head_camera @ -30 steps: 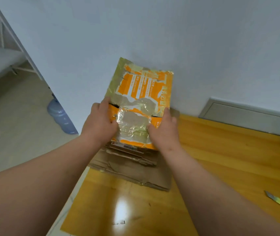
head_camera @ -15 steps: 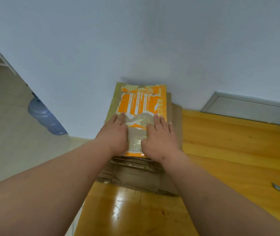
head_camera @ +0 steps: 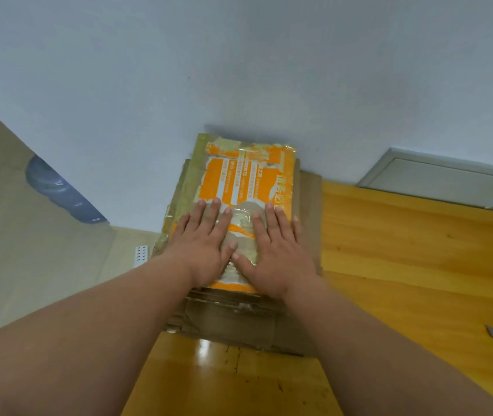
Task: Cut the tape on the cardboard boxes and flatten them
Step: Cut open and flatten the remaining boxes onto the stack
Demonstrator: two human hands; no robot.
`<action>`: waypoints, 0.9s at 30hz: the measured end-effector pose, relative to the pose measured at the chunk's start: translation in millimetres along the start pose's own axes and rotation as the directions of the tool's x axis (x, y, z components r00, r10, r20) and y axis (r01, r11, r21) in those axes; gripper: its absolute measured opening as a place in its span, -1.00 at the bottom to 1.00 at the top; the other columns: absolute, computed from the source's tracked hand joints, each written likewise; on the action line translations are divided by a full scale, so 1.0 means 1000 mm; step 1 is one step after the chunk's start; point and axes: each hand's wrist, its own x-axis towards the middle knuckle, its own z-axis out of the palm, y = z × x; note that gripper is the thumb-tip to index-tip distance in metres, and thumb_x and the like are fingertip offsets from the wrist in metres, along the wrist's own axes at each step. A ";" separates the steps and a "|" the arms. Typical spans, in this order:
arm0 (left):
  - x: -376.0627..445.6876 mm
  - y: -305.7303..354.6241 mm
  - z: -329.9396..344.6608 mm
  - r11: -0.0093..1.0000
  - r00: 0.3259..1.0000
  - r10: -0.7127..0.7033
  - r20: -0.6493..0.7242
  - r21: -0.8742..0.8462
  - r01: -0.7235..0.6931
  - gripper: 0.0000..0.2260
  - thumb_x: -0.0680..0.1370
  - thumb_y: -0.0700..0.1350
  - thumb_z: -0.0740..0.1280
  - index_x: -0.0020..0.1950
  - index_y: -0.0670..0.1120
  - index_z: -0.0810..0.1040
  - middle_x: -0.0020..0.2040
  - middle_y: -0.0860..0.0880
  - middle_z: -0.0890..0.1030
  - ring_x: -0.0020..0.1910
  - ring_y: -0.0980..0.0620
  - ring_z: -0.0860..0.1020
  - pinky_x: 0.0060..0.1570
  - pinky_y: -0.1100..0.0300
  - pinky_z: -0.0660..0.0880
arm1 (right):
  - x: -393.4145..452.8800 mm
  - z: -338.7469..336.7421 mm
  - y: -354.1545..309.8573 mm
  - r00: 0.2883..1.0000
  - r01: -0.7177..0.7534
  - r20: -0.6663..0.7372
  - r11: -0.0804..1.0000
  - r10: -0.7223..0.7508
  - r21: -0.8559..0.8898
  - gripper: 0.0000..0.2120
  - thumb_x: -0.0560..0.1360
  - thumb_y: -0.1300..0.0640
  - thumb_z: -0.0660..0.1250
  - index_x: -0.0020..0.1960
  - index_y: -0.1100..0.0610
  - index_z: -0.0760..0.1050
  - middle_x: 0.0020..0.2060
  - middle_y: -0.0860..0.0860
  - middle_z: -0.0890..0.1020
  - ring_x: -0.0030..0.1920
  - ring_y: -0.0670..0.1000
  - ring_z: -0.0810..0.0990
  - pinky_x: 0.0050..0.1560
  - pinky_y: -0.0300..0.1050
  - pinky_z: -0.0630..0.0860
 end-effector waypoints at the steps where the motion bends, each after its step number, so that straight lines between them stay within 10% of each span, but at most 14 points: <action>1: 0.002 0.000 0.003 1.000 1.000 -0.004 0.012 -0.004 0.004 -0.37 0.58 0.26 -0.22 0.56 0.07 -0.39 0.55 0.01 -0.43 0.53 -0.05 -0.40 0.49 -0.05 -0.29 | 0.001 0.003 0.001 1.000 -0.003 0.003 1.000 0.003 -0.004 -0.13 0.45 -0.46 -0.29 0.59 0.03 -0.29 0.54 0.04 -0.38 0.52 0.04 -0.45 0.48 0.12 -0.43; 15: 0.010 0.001 0.006 0.999 0.991 -0.045 0.129 0.021 0.042 -0.43 0.62 0.26 -0.21 0.41 0.13 -0.55 0.42 0.06 -0.59 0.41 -0.01 -0.56 0.42 -0.02 -0.41 | 0.007 0.011 0.005 0.998 -0.004 0.060 1.000 0.004 -0.004 -0.15 0.47 -0.45 -0.29 0.58 0.02 -0.33 0.51 0.03 -0.43 0.49 0.04 -0.51 0.44 0.20 -0.48; 27: -0.033 0.022 -0.065 0.990 0.986 0.069 -0.152 0.133 -0.049 -0.43 0.66 0.18 -0.07 0.62 0.01 -0.10 0.63 -0.01 -0.10 0.59 -0.09 -0.08 0.52 -0.08 0.03 | -0.037 -0.038 -0.012 0.976 -0.008 -0.216 1.000 0.013 0.022 -0.32 0.58 -0.32 -0.18 0.61 -0.03 -0.11 0.60 -0.04 -0.20 0.57 0.01 -0.31 0.41 0.23 -0.51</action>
